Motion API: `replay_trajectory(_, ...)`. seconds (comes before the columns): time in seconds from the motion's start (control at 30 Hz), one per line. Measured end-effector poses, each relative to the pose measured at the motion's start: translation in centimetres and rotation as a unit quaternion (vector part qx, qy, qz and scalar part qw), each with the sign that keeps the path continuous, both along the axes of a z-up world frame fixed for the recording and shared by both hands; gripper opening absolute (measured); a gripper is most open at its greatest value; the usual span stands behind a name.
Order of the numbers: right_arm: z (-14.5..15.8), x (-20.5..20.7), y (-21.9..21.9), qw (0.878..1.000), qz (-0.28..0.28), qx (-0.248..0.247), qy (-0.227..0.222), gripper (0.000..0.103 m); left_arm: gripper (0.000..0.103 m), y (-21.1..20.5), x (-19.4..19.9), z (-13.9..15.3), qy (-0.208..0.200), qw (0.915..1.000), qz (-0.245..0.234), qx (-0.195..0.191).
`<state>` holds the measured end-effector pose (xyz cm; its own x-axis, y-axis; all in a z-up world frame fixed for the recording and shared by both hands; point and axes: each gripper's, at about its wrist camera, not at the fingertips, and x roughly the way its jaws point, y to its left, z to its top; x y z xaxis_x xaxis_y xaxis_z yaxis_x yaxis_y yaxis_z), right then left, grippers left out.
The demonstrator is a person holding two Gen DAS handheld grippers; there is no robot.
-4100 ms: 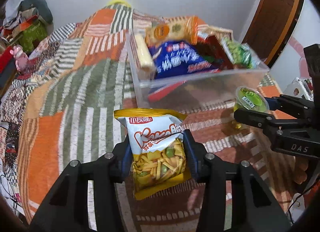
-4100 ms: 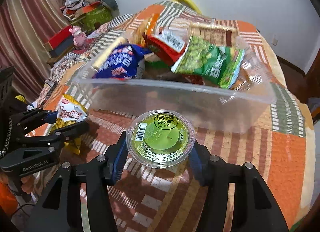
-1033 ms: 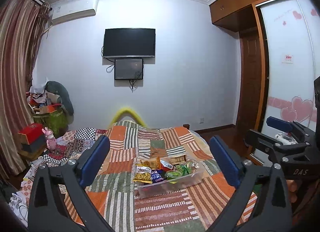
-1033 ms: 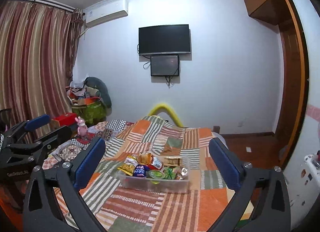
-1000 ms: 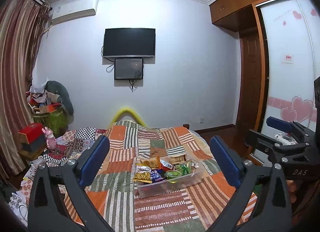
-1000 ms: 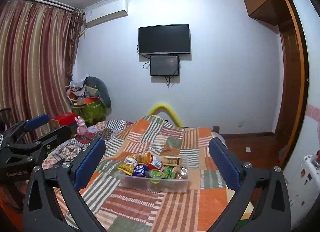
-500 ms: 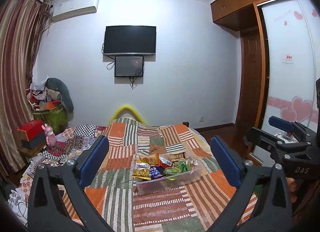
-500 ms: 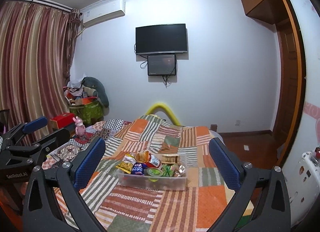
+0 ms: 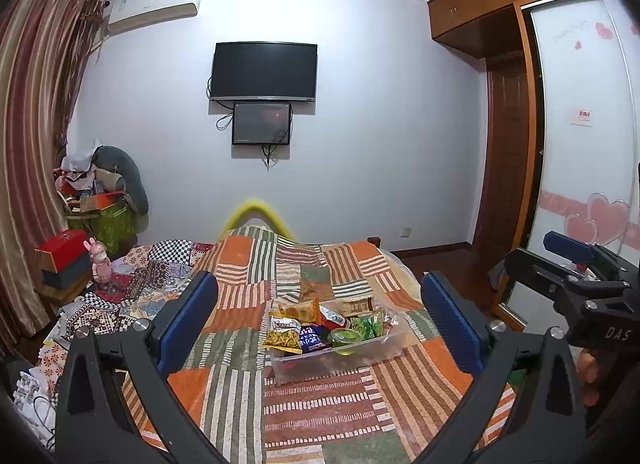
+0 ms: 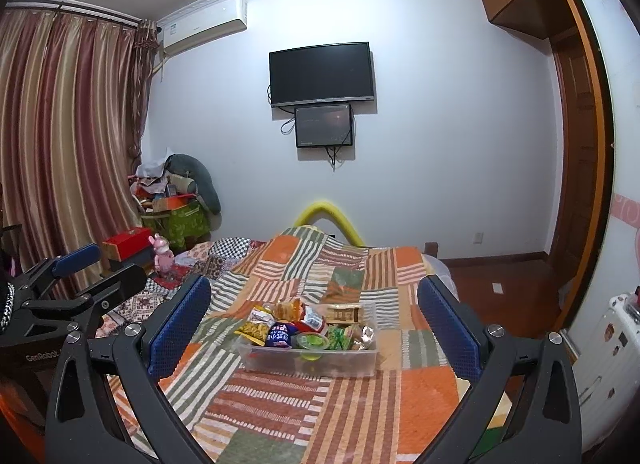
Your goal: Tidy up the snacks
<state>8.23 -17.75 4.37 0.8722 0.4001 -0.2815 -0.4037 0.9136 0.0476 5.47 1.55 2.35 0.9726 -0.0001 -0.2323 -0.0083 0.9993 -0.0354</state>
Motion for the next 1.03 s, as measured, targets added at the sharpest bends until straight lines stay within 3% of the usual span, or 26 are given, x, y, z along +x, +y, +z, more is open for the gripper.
replay_trajectory(1.03, -0.07, 0.48, -0.48, 1.0, -0.008, 0.006, 0.004, 0.103, 0.103, -0.47, 0.15, -0.15, 0.0, 0.9995, -0.031, 0.008)
